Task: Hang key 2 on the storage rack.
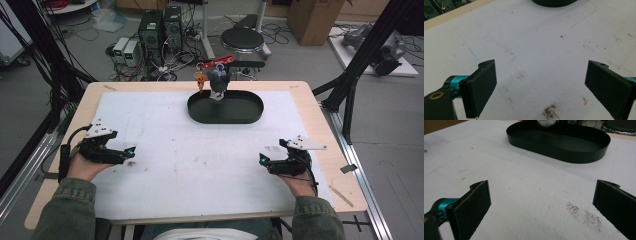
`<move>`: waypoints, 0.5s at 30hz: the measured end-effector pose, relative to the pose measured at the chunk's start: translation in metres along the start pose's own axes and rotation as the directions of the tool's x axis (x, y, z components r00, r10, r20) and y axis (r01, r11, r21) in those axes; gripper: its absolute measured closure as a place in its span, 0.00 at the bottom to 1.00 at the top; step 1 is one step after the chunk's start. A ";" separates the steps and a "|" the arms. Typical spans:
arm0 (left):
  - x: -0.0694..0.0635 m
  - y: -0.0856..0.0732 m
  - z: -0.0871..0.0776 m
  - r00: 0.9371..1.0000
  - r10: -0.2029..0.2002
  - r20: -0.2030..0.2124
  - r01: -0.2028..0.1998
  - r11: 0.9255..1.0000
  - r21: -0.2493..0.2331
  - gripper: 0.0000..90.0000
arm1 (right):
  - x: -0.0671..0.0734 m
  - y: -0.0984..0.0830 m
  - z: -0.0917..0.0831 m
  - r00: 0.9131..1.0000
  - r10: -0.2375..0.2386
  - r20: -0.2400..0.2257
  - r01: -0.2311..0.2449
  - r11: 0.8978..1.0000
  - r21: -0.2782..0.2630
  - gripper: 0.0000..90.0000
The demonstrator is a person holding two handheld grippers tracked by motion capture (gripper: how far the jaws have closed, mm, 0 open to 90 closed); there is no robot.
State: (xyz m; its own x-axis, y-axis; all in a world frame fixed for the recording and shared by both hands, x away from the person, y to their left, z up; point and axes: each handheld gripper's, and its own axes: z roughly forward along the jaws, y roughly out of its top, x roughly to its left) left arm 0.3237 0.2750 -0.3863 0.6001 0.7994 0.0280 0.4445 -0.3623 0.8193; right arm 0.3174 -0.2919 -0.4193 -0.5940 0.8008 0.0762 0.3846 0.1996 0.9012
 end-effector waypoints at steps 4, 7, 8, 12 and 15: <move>0.002 -0.010 -0.006 0.999 -0.032 -0.003 0.032 0.999 -0.013 0.10 | 0.000 0.000 0.000 1.000 0.000 0.000 0.000 1.000 -0.001 0.01; 0.001 -0.014 -0.010 0.999 -0.041 -0.005 0.041 0.999 -0.027 0.10 | 0.000 0.000 0.000 1.000 -0.004 0.002 0.004 1.000 -0.002 0.01; 0.000 -0.014 -0.012 0.999 -0.039 -0.002 0.039 0.999 -0.034 0.10 | 0.000 0.000 -0.001 1.000 -0.003 0.003 0.003 1.000 -0.001 0.01; -0.003 -0.022 -0.017 0.999 -0.041 0.001 0.041 0.995 -0.089 0.10 | 0.000 0.000 0.000 1.000 -0.006 0.002 0.006 1.000 0.001 0.01; 0.000 -0.033 -0.021 0.998 -0.067 -0.015 0.065 0.992 -0.113 0.10 | 0.000 0.000 0.000 1.000 -0.009 0.003 0.009 1.000 -0.001 0.01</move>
State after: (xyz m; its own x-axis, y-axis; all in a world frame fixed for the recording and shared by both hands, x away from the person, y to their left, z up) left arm 0.2952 0.2970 -0.4015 0.5592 0.8288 -0.0185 0.4046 -0.2533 0.8787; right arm 0.3175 -0.2920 -0.4192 -0.5957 0.8004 0.0669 0.3786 0.2064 0.9023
